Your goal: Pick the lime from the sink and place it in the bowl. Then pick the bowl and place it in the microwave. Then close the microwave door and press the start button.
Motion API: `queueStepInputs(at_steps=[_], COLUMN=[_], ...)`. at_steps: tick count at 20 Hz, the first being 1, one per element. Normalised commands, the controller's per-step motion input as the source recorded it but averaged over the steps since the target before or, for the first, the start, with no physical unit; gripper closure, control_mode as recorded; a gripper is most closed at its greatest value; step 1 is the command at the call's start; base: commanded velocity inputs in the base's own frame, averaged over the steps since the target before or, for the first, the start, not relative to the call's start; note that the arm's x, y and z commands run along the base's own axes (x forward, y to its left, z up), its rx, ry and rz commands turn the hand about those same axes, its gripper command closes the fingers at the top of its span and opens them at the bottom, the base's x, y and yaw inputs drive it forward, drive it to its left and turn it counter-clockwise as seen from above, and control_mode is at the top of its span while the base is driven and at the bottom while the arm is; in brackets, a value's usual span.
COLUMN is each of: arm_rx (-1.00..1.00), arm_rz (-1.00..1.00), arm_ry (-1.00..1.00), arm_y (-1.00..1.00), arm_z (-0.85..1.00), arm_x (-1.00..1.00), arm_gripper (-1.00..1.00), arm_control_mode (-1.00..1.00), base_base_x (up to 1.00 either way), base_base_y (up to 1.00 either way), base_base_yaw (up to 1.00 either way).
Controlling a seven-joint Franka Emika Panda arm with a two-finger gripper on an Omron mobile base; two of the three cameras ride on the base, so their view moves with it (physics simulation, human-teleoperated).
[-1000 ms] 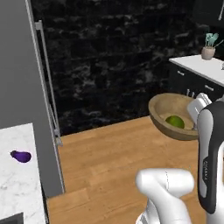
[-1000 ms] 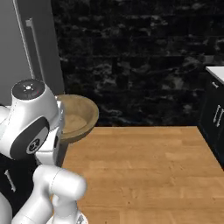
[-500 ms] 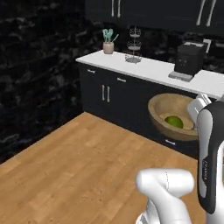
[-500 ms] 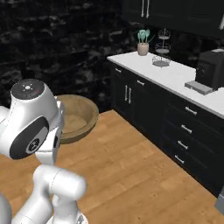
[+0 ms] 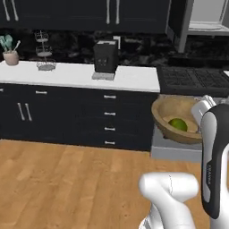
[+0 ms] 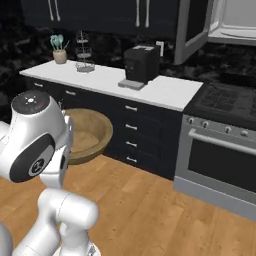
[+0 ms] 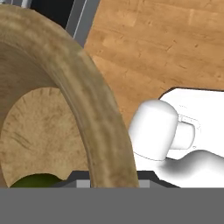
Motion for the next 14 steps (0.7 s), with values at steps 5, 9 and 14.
queueStepInputs(at_steps=[5,9,14], arm_rx=[0.0,0.0,0.0], arm_rz=[0.0,0.0,0.0], arm_ry=[0.0,0.0,0.0], arm_y=[0.0,0.0,0.0], arm_z=[0.0,0.0,0.0], arm_x=[0.0,0.0,0.0], arm_gripper=[1.0,1.0,1.0], arm_control_mode=[1.0,1.0,1.0], base_base_x=[0.43,0.58,0.57], base_base_y=[-0.51,-1.0,-1.0], base_base_yaw=[-0.49,-0.14,0.0])
